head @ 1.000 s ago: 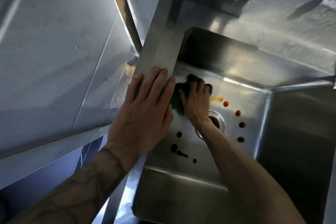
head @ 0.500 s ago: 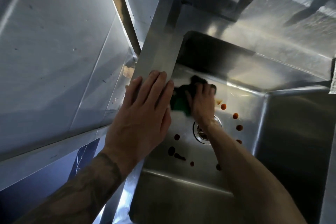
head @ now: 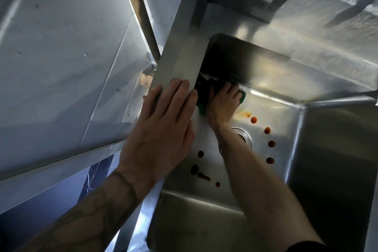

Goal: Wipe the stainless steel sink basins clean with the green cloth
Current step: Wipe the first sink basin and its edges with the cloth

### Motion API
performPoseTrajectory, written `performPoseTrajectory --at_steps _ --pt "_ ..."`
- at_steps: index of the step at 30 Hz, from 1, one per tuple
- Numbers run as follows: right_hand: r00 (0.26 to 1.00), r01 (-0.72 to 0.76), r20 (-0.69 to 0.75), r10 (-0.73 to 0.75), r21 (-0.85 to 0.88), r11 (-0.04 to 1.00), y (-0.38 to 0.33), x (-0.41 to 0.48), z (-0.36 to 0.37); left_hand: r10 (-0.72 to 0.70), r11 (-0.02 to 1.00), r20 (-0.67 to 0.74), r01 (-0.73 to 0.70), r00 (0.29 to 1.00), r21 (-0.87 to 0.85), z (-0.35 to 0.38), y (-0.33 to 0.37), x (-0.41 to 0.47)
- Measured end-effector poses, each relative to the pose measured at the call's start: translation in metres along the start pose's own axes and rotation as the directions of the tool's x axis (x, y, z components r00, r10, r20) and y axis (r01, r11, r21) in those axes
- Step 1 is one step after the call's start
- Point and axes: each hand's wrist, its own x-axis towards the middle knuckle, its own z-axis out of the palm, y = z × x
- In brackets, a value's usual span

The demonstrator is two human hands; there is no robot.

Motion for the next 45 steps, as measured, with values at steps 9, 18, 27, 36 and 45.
performPoseTrajectory --at_steps 9,18,27,36,45 --pt "0.954 0.299 0.023 -0.300 0.046 0.953 0.041 -0.002 0.000 0.001 1.000 0.000 -0.001 1.000 -0.020 0.000 0.000 0.000" --pt "0.723 0.675 0.142 -0.676 0.061 0.735 0.063 -0.045 0.001 0.003 0.999 0.002 -0.003 1.000 -0.034 0.000 -0.001 0.000" --pt "0.814 0.568 0.111 -0.571 0.061 0.821 0.042 -0.056 0.003 -0.003 0.999 -0.009 0.002 1.000 -0.052 0.000 0.000 -0.001" --pt "0.985 0.168 0.023 -0.173 0.140 0.976 0.045 -0.024 0.003 -0.002 0.999 -0.011 0.001 1.000 -0.036 -0.002 0.000 0.000" --pt "0.967 0.239 0.055 -0.250 0.161 0.958 0.068 -0.022 -0.002 -0.004 1.000 -0.011 0.004 1.000 -0.027 -0.003 0.001 0.000"
